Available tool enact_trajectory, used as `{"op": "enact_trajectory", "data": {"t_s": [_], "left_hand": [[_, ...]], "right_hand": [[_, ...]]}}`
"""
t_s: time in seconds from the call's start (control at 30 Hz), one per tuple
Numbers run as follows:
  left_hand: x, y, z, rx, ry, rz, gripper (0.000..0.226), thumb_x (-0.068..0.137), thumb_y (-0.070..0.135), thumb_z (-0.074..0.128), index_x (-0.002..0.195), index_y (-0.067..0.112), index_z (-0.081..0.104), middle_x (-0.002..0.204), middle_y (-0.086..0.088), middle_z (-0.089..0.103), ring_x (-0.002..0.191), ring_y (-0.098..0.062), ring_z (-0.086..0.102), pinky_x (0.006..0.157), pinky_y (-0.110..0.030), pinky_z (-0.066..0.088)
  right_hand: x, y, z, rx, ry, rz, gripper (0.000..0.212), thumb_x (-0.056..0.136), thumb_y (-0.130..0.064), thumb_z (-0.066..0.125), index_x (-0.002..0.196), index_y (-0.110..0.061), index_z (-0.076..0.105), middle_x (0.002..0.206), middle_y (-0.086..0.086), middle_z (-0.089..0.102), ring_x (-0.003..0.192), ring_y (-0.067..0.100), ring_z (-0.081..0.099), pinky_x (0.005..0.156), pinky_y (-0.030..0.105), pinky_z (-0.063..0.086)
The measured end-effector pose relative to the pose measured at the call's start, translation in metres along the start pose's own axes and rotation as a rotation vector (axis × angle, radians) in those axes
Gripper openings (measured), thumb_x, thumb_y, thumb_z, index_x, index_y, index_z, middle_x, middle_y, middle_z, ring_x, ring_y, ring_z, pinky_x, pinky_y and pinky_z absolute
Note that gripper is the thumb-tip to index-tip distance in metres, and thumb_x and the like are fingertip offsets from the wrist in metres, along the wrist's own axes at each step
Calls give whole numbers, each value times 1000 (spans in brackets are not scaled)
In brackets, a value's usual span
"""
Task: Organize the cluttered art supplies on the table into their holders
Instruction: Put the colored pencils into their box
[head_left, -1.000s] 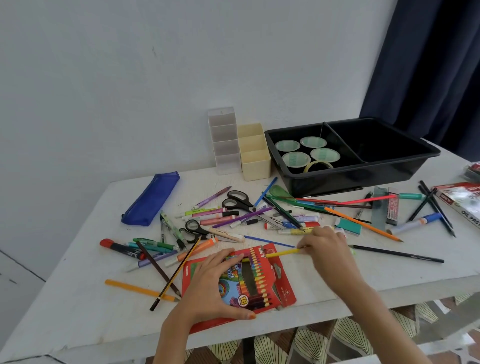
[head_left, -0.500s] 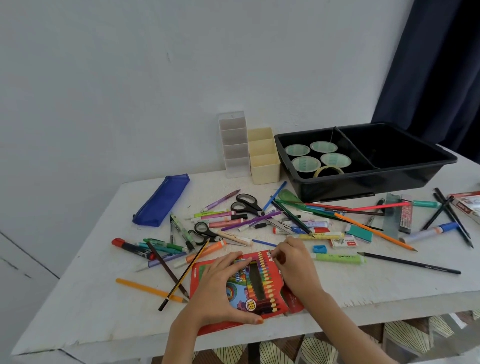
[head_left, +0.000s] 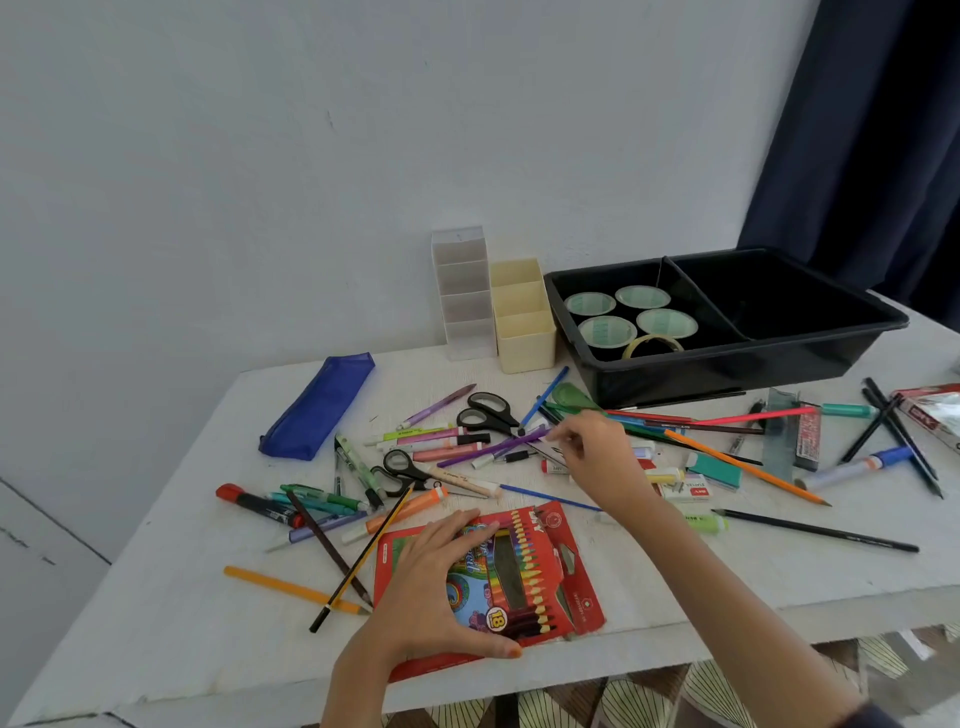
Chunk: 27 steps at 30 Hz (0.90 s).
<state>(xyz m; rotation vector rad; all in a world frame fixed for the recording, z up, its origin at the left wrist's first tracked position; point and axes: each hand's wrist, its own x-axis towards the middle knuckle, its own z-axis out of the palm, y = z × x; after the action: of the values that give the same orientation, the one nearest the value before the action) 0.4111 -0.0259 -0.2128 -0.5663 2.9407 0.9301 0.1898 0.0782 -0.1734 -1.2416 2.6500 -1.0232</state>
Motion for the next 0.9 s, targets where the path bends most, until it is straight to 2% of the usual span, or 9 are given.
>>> {"op": "enact_trajectory", "data": {"t_s": [0.13, 0.27, 0.37, 0.5, 0.67, 0.8, 0.9], "left_hand": [[0, 1, 0, -2, 0, -9, 107, 45, 81, 68, 137, 57, 20, 148, 33, 3, 140, 1, 0, 118, -41, 9], [0, 1, -1, -8, 1, -22, 108, 45, 81, 69, 138, 57, 20, 148, 32, 4, 140, 1, 0, 118, -43, 9], [0, 1, 0, -4, -2, -34, 109, 44, 81, 69, 138, 56, 19, 149, 31, 4, 140, 0, 0, 118, -43, 9], [0, -1, 1, 6, -1, -34, 110, 44, 82, 67, 138, 56, 19, 150, 30, 4, 141, -1, 1, 118, -45, 9], [0, -1, 0, 7, -12, -40, 107, 45, 82, 68, 137, 58, 18, 150, 29, 3, 141, -1, 1, 118, -44, 9], [-1, 2, -3, -5, -24, -48, 104, 47, 78, 71, 135, 61, 19, 151, 26, 4, 141, -2, 0, 117, -44, 8], [0, 2, -4, 1, -29, -50, 104, 46, 79, 70, 134, 61, 19, 152, 25, 5, 141, -5, 1, 117, -45, 10]], "right_hand": [[31, 3, 14, -144, -90, -24, 34, 93, -8, 52, 126, -17, 57, 124, 4, 55, 108, 17, 54, 94, 26, 43], [38, 5, 28, -294, -146, -20, 26, 93, -10, 54, 118, -15, 61, 115, 6, 57, 100, 21, 55, 86, 32, 49], [33, 9, 31, -325, -148, -24, 26, 92, -8, 56, 116, -15, 65, 110, 5, 54, 98, 20, 54, 80, 28, 47], [21, 13, 13, -265, -34, -55, 24, 90, -9, 58, 112, -15, 66, 106, 2, 55, 103, 16, 47, 80, 22, 40], [-3, 34, -37, -344, 22, -26, 19, 93, -17, 55, 106, -21, 68, 95, -6, 53, 91, 12, 35, 75, 21, 29], [-32, 45, -75, -262, -33, 14, 19, 90, -11, 58, 100, -18, 73, 92, -2, 61, 91, 14, 44, 74, 23, 30], [-51, 47, -91, -261, -148, -7, 22, 90, -8, 59, 94, -24, 72, 94, 0, 63, 92, 14, 49, 75, 15, 35]]}}
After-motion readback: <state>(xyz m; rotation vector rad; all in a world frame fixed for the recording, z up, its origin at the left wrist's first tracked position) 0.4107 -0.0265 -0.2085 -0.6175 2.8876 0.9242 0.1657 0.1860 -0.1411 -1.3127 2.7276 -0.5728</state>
